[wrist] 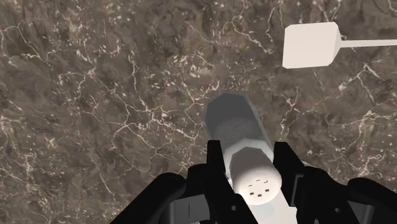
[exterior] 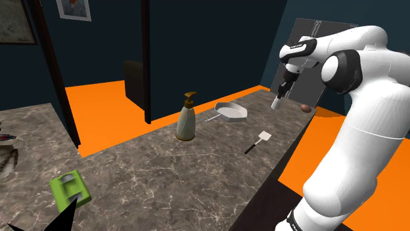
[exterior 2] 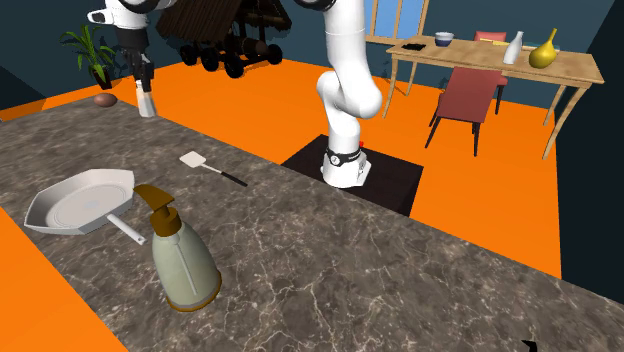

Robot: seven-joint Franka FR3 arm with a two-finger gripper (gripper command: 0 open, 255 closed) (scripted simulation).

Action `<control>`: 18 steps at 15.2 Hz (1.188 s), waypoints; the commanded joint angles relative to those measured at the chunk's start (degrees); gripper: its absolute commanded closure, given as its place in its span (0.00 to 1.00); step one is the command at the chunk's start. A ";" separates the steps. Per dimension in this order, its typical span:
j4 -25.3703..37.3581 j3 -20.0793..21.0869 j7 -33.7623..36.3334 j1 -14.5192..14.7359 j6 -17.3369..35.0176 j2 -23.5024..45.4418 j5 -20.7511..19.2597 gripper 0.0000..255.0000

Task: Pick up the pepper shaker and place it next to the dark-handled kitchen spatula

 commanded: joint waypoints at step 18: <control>-10.94 0.69 -2.32 -0.44 13.65 3.38 3.01 1.00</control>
